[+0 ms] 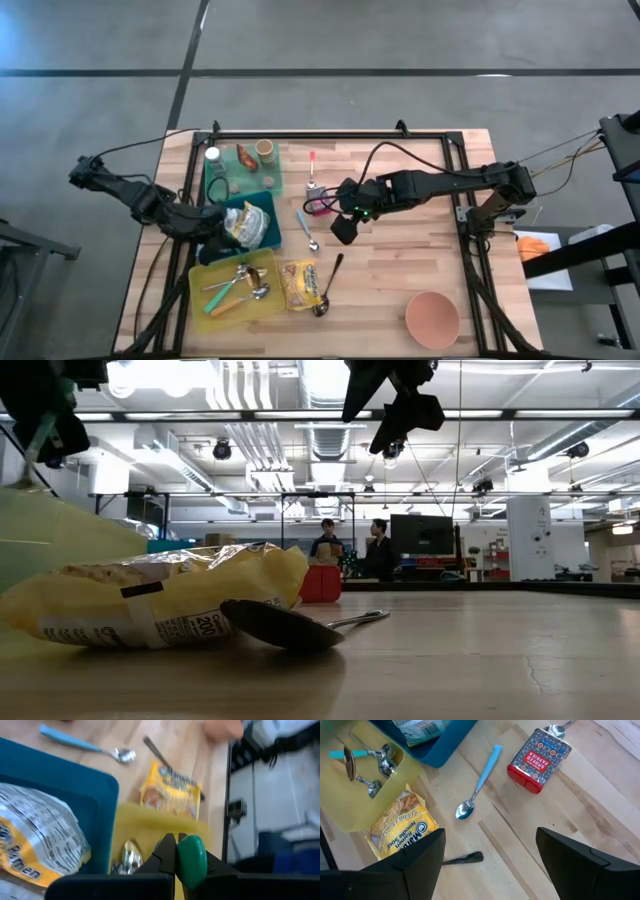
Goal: Pick & Place Food Item
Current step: Put the green spoon into the yellow bin
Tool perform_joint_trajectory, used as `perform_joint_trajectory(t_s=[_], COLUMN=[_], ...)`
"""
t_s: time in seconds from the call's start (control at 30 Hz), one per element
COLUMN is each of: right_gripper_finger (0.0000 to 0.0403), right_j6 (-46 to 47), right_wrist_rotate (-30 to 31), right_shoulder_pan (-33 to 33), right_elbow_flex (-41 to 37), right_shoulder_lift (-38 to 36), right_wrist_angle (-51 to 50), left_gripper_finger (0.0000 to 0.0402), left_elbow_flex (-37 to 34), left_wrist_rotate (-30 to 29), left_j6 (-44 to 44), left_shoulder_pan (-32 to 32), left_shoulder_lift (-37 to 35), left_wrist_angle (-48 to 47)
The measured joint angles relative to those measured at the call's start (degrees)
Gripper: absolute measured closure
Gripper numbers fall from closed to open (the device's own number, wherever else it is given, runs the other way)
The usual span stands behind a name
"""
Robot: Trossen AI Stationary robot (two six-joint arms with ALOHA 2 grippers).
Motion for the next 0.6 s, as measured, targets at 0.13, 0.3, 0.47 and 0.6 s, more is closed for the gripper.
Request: perform_joint_trajectory(t_s=[0.13, 0.3, 0.47, 0.6], right_gripper_finger=[0.0093, 0.0093, 0.0093, 0.0093], right_j6=[-0.02, -0.19, -0.17, -0.11], right_wrist_rotate=[-0.02, -0.02, -0.02, -0.05], right_shoulder_pan=[0.00, 0.00, 0.00, 0.01], right_elbow_flex=[-0.01, -0.05, -0.05, -0.11], right_shoulder_lift=[0.00, 0.00, 0.00, 0.00], right_wrist_angle=[-0.02, -0.02, -0.02, -0.02], left_gripper_finger=[0.0396, 0.0396, 0.0396, 0.0396], left_elbow_flex=[1.83, 6.82, 12.69, 16.77], left_wrist_rotate=[5.67, 9.83, 13.00, 16.80], left_j6=[4.87, 11.26, 17.46, 21.87], left_shoulder_pan=[0.00, 0.00, 0.22, 0.31], left_shoulder_lift=[3.96, 11.19, 19.54, 26.68], left_wrist_angle=[-1.17, -5.49, -11.25, -15.78])
